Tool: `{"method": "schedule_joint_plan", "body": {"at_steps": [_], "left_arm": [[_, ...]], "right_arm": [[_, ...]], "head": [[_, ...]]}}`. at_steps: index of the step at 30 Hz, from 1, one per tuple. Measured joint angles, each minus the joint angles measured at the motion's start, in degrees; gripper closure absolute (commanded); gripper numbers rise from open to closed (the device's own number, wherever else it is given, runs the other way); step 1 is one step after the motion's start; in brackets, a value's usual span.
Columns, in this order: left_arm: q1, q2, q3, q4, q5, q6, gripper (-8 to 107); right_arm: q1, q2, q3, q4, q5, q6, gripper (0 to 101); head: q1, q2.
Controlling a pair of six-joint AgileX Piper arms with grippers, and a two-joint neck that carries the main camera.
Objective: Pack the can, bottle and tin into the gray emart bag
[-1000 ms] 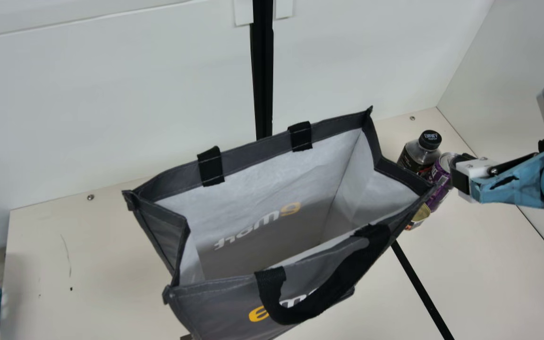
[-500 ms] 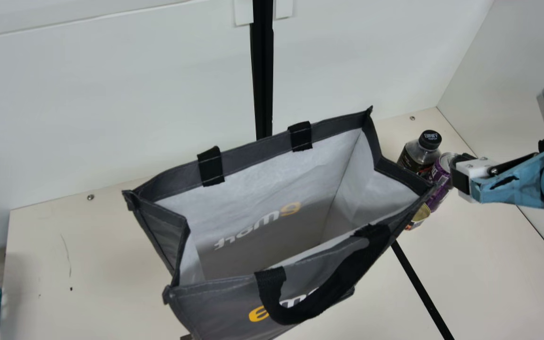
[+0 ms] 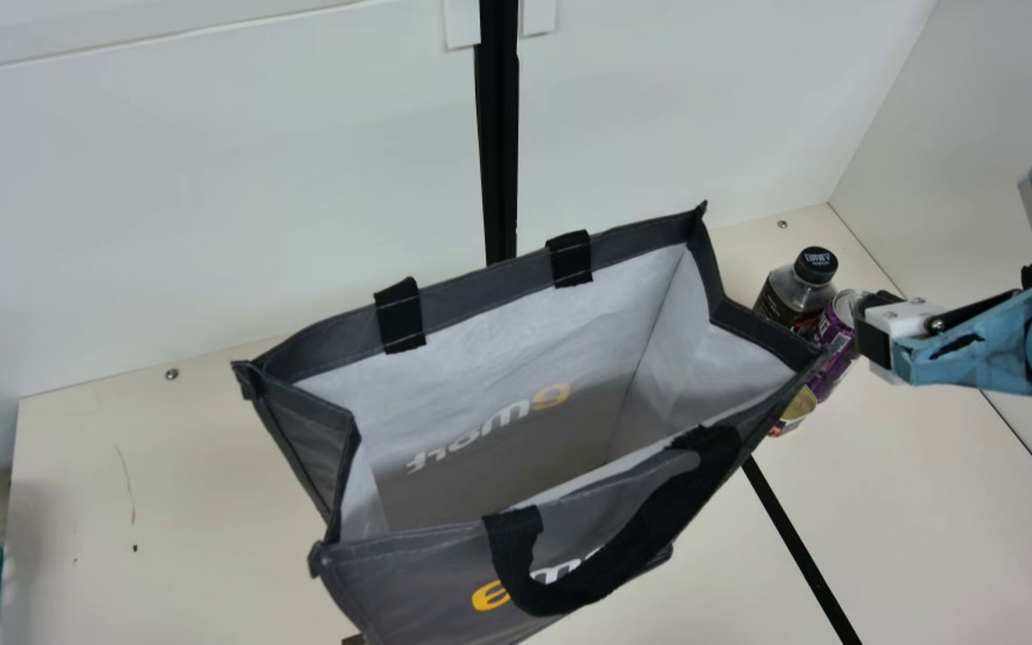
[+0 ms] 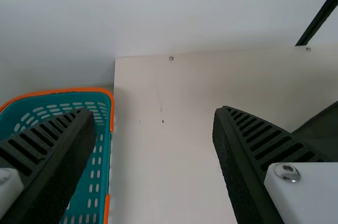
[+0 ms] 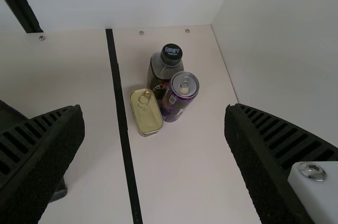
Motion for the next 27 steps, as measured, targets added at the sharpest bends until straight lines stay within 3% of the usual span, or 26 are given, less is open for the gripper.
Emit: {"method": "schedule_joint_plan", "body": {"at_steps": [27], "left_arm": [[-12.92,10.38,-12.73,5.41,-1.92,-1.69,9]], "right_arm": [[0.0,0.0,0.0,0.0,0.0,0.0,10]], "head": [[0.0,0.0]]}}
